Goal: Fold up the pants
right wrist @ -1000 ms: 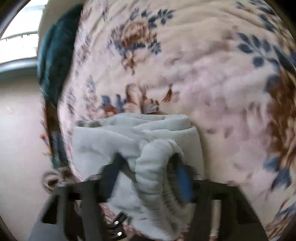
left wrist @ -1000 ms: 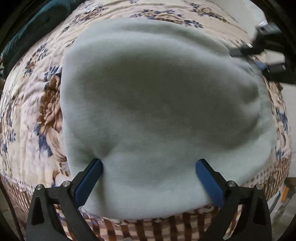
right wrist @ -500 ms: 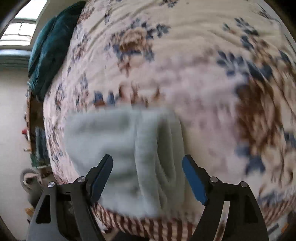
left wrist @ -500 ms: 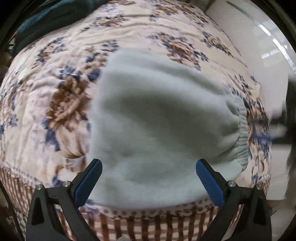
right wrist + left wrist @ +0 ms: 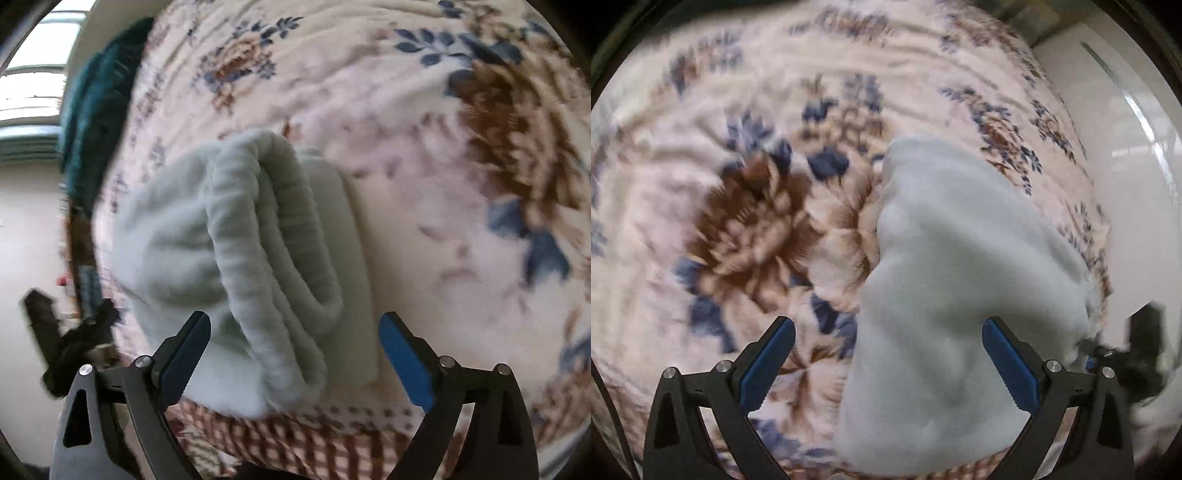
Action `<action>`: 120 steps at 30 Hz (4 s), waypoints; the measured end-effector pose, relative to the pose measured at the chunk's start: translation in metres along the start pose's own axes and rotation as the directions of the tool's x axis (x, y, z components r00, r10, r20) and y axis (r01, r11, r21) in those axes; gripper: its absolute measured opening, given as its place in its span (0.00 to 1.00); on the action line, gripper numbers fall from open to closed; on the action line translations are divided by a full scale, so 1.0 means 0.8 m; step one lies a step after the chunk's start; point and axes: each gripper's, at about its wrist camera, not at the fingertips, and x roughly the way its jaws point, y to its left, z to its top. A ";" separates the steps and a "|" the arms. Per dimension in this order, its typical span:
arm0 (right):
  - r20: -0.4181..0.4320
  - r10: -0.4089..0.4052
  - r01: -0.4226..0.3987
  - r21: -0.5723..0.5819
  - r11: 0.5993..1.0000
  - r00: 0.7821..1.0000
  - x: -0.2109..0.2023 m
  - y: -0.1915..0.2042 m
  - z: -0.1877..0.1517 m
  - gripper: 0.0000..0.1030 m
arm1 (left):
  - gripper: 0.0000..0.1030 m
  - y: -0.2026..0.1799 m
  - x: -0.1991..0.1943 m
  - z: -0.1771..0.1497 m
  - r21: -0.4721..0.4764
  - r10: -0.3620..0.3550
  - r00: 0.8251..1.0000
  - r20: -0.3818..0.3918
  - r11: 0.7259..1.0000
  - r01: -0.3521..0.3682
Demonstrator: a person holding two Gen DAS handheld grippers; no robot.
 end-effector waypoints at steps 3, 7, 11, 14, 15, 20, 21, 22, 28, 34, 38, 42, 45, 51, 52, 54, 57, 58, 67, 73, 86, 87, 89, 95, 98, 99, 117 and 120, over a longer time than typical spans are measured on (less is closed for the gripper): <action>-0.005 0.031 -0.031 0.008 0.999 0.999 0.025 -0.016 0.020 0.97 | 1.00 0.015 0.027 0.011 -0.071 -0.133 0.990 -0.049 0.989 0.130; -0.029 0.108 -0.110 -0.041 0.993 0.994 0.054 -0.014 0.036 1.00 | 1.00 0.032 0.058 0.016 -0.138 -0.296 0.952 -0.072 0.949 0.285; -0.056 0.162 -0.163 -0.015 0.986 0.985 0.076 -0.032 0.048 1.00 | 1.00 0.046 0.073 0.012 -0.215 -0.447 0.890 -0.087 0.881 0.422; -0.076 0.247 -0.245 0.026 0.969 0.966 0.084 -0.048 0.053 1.00 | 1.00 0.045 0.063 0.008 -0.251 -0.539 0.840 -0.059 0.822 0.511; -0.077 0.276 -0.276 0.022 0.961 0.958 0.083 -0.048 0.053 1.00 | 1.00 0.041 0.057 0.006 -0.239 -0.556 0.830 -0.045 0.813 0.531; -0.065 0.281 -0.284 -0.040 0.958 0.957 0.076 -0.044 0.042 1.00 | 1.00 0.042 0.041 0.004 -0.211 -0.565 0.825 0.015 0.804 0.555; -0.065 0.270 -0.274 -0.047 0.961 0.961 0.073 -0.041 0.038 1.00 | 1.00 0.046 0.039 0.003 -0.220 -0.573 0.819 0.033 0.795 0.565; -0.066 0.251 -0.255 -0.063 0.965 0.966 0.069 -0.038 0.035 1.00 | 1.00 0.048 0.039 0.006 -0.233 -0.578 0.814 0.048 0.786 0.572; -0.075 0.180 -0.188 -0.126 0.974 0.981 0.075 -0.014 0.041 1.00 | 1.00 0.038 0.054 0.017 -0.164 -0.549 0.836 0.001 0.824 0.542; -0.105 0.214 -0.223 -0.075 0.972 0.971 0.106 -0.029 0.067 1.00 | 1.00 0.045 0.099 0.031 -0.170 -0.586 0.808 -0.065 0.804 0.569; -0.134 0.294 -0.300 -0.028 0.953 0.946 0.128 -0.046 0.079 1.00 | 1.00 0.042 0.110 0.036 -0.179 -0.617 0.783 -0.080 0.782 0.597; -0.177 0.327 -0.338 -0.033 0.941 0.928 0.141 -0.031 0.083 1.00 | 1.00 0.031 0.097 0.032 -0.161 -0.623 0.778 -0.074 0.778 0.607; -0.182 0.336 -0.351 -0.056 0.935 0.924 0.140 -0.011 0.081 1.00 | 1.00 0.019 0.086 0.030 -0.150 -0.626 0.775 -0.083 0.777 0.611; -0.159 0.397 -0.414 -0.091 0.906 0.904 0.112 0.019 0.075 0.98 | 1.00 -0.008 0.054 0.045 -0.120 -0.618 0.780 -0.095 0.785 0.608; -0.152 0.405 -0.421 -0.094 0.902 0.902 0.107 0.025 0.076 0.97 | 1.00 -0.013 0.050 0.048 -0.111 -0.614 0.783 -0.096 0.788 0.605; -0.154 0.422 -0.439 -0.103 0.893 0.894 0.099 0.040 0.080 0.97 | 1.00 -0.023 0.037 0.055 -0.092 -0.596 0.797 -0.095 0.803 0.589; -0.158 0.430 -0.452 -0.138 0.881 0.889 0.093 0.080 0.089 0.97 | 1.00 -0.022 0.014 0.070 -0.093 -0.580 0.811 -0.072 0.814 0.574; -0.162 0.431 -0.454 -0.145 0.879 0.888 0.093 0.093 0.091 0.97 | 1.00 -0.017 0.005 0.077 -0.100 -0.581 0.812 -0.060 0.813 0.574; -0.208 0.413 -0.453 -0.212 0.866 0.887 0.137 0.257 0.126 0.97 | 1.00 0.070 -0.081 0.181 -0.110 -0.566 0.824 0.028 0.817 0.566; -0.174 0.416 -0.447 -0.216 0.868 0.893 0.198 0.381 0.156 0.97 | 1.00 0.154 -0.118 0.293 -0.068 -0.541 0.841 0.013 0.838 0.541; -0.106 0.439 -0.452 -0.200 0.869 0.892 0.384 0.588 0.303 0.97 | 1.00 0.305 -0.107 0.586 -0.025 -0.507 0.862 0.020 0.861 0.508; -0.109 0.436 -0.450 -0.194 0.872 0.893 0.393 0.591 0.311 0.97 | 1.00 0.314 -0.100 0.599 -0.032 -0.510 0.860 0.021 0.859 0.510; -0.115 0.418 -0.434 -0.193 0.880 0.901 0.423 0.610 0.333 0.97 | 1.00 0.339 -0.079 0.627 -0.055 -0.512 0.859 0.023 0.857 0.512; -0.101 0.219 -0.233 -0.152 0.961 0.970 0.479 0.589 0.382 0.95 | 1.00 0.394 0.005 0.662 -0.113 -0.394 0.915 -0.083 0.916 0.384; -0.102 0.165 -0.179 -0.148 0.973 0.981 0.482 0.584 0.381 0.95 | 1.00 0.384 -0.003 0.662 -0.091 -0.369 0.923 -0.104 0.928 0.361; -0.099 0.145 -0.159 -0.150 0.976 0.984 0.480 0.589 0.380 0.96 | 1.00 0.375 -0.011 0.663 -0.078 -0.350 0.932 -0.097 0.936 0.344; 0.468 -0.443 0.594 -0.243 0.767 0.765 0.209 0.745 0.129 0.98 | 1.00 0.263 -0.267 0.436 0.128 0.305 0.908 0.288 0.927 -0.352; 0.494 -0.429 0.594 -0.242 0.767 0.756 0.153 0.760 0.087 0.98 | 1.00 0.244 -0.315 0.410 0.127 0.291 0.904 0.314 0.930 -0.344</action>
